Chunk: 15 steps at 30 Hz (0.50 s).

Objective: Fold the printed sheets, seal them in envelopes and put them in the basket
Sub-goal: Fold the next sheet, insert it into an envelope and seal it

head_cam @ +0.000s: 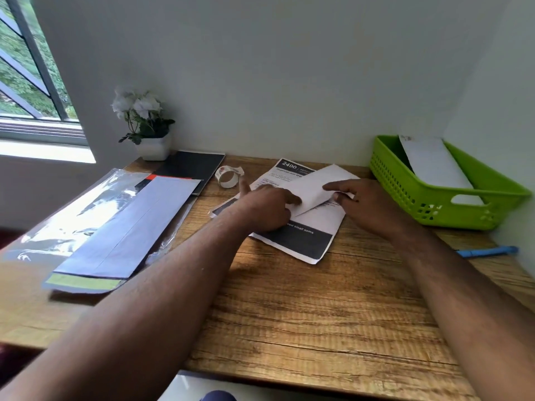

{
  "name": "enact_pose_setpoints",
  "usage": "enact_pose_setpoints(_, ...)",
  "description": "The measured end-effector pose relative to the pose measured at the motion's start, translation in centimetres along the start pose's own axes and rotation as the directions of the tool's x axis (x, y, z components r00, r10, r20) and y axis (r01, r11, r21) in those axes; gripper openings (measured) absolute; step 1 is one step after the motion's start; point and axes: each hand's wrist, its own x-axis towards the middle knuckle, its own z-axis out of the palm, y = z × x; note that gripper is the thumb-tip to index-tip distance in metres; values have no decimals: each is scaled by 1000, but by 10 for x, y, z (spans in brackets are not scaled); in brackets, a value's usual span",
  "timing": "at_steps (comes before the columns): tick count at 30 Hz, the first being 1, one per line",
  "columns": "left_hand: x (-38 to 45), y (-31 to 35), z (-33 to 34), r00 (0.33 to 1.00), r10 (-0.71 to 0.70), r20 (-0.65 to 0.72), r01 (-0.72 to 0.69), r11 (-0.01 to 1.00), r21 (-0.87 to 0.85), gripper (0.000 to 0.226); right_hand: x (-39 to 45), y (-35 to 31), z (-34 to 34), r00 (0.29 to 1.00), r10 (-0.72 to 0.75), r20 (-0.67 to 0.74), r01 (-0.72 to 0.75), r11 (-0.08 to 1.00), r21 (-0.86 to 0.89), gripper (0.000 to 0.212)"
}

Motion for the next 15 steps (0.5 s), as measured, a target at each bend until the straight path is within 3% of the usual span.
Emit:
enact_pose_setpoints(4, -7, -11, -11, 986, -51, -158, 60, 997, 53, 46, 5, 9, -1, 993, 23, -115, -26, 999, -30, 34)
enact_pose_setpoints(7, -9, -4, -10, 966, 6, -260, -6, 1000, 0, 49, 8, 13, 4, 993, -16, -115, 6, 996, -86, 46)
enact_pose_setpoints(11, -4, 10, 3, 993, 63, -96, -60, 998, 36, 71, 9, 25, 12, 996, 71, 51, -54, 958, -282, 69)
enact_pose_setpoints(15, -5, 4, 2, 992, 47, -113, -41, 998, 54, 78, 10, 24, 12, 989, 106, 102, -68, 944, -322, 70)
